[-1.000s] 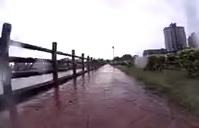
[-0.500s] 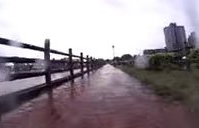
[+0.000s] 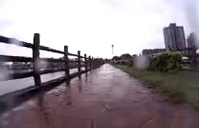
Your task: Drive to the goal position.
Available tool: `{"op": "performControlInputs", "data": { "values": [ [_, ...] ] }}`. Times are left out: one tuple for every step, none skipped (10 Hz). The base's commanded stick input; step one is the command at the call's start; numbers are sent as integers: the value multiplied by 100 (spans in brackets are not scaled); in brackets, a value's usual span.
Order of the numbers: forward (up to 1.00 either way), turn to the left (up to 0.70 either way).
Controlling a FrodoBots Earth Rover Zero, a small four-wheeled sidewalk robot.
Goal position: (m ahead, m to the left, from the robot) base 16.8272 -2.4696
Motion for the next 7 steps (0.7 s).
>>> {"op": "performControlInputs", "data": {
  "values": [
    [100, 0],
    [100, 0],
    [100, -6],
    [100, -16],
    [100, -31],
    [100, -7],
    [100, 0]
  ]
}}
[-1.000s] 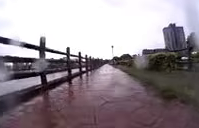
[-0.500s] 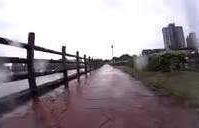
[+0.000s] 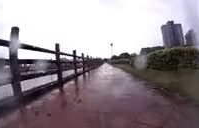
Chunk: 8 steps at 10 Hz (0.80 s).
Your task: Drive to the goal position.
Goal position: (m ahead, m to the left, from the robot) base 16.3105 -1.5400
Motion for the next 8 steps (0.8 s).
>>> {"op": "performControlInputs", "data": {
  "values": [
    [100, 0],
    [100, 0],
    [100, 0],
    [100, 0],
    [100, 0],
    [100, 0],
    [100, 0],
    [100, 0]
  ]
}}
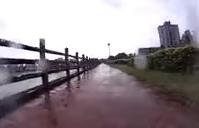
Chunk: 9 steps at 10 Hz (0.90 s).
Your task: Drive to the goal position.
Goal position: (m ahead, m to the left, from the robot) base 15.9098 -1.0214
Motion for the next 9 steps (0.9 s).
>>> {"op": "performControlInputs", "data": {
  "values": [
    [100, 0],
    [100, 0],
    [100, 0],
    [100, 0],
    [100, 0],
    [100, 0],
    [100, 0],
    [100, 0],
    [100, 0]
  ]
}}
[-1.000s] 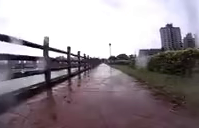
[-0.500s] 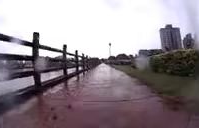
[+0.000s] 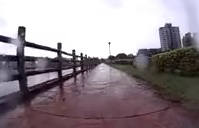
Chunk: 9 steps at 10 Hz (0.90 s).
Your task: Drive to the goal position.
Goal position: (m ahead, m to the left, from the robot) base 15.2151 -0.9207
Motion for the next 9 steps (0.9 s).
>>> {"op": "performControlInputs", "data": {
  "values": [
    [100, 0],
    [100, 0],
    [100, 0],
    [100, 0],
    [100, 0],
    [100, 0],
    [100, 0],
    [100, 0],
    [100, 0]
  ]
}}
